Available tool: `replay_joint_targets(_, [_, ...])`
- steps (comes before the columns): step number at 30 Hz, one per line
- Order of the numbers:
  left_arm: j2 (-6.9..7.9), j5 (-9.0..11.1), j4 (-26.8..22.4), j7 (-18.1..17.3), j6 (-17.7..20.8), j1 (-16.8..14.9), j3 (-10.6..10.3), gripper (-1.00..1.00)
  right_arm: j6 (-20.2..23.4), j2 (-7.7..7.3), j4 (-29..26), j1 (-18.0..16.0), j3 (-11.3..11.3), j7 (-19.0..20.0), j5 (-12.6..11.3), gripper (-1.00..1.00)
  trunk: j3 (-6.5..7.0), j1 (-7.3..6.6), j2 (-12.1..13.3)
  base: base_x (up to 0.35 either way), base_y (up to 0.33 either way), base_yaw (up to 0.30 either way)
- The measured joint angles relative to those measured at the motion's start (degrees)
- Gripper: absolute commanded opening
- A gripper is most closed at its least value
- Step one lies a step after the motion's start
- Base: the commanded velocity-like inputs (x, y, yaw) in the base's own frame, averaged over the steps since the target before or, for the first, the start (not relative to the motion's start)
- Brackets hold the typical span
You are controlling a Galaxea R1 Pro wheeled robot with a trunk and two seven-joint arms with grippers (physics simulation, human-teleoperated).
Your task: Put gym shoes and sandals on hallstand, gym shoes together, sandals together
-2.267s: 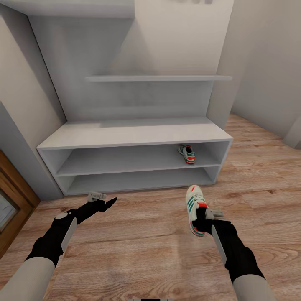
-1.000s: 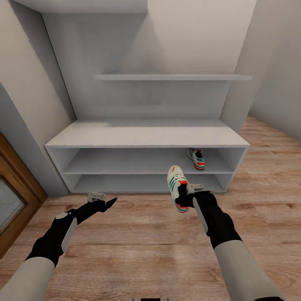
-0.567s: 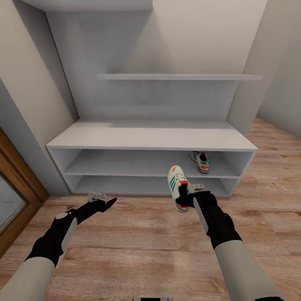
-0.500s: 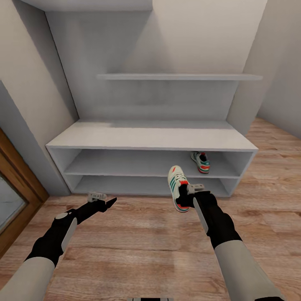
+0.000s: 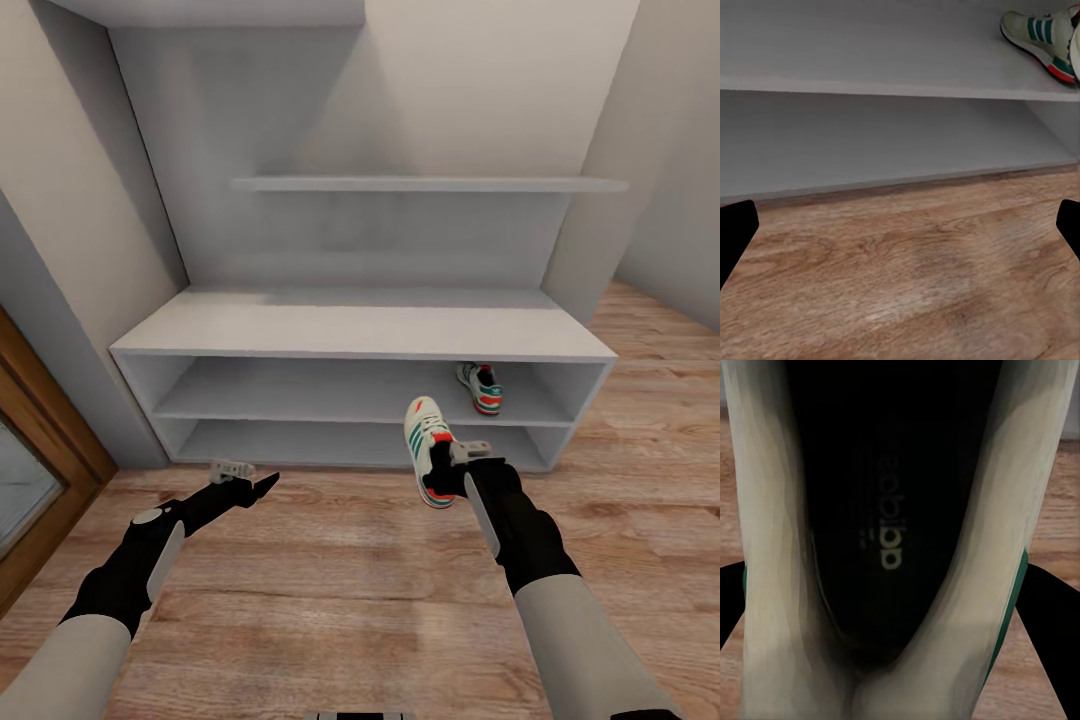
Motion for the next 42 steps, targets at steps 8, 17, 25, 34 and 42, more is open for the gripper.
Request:
replay_joint_targets(8, [0.0, 0.0, 0.0, 0.0, 0.0, 0.0, 0.1, 1.0, -2.0, -0.11, 0.0, 0.0, -0.2, -0.1, -0.1, -1.0, 0.0, 0.0, 0.0, 0.0, 0.0, 0.0])
replay_joint_targets(17, [0.0, 0.0, 0.0, 0.0, 0.0, 0.0, 0.1, 1.0, -4.9, -0.14, 2.8, 0.0, -2.5, -0.2, 0.1, -1.0, 0.0, 0.0, 0.0, 0.0, 0.0, 0.0])
replay_joint_targets(25, [0.0, 0.0, 0.0, 0.0, 0.0, 0.0, 0.1, 1.0, -8.5, -0.17, 5.8, 0.0, -5.7, -0.2, -0.1, -1.0, 0.0, 0.0, 0.0, 0.0, 0.0, 0.0])
replay_joint_targets(34, [0.0, 0.0, 0.0, 0.0, 0.0, 0.0, 0.1, 1.0, -8.6, -0.19, 5.9, 0.0, -5.9, -0.2, -0.1, -1.0, 0.0, -0.03, 0.0, 0.135, -0.05, 0.0])
replay_joint_targets(42, [-0.01, -0.1, 0.1, -7.6, -0.1, 0.0, -0.6, 1.0, -8.6, -0.21, 5.9, 0.0, -5.9, -0.2, -0.1, -1.0, 0.0, 0.0, 0.0, 0.134, -0.052, 0.0])
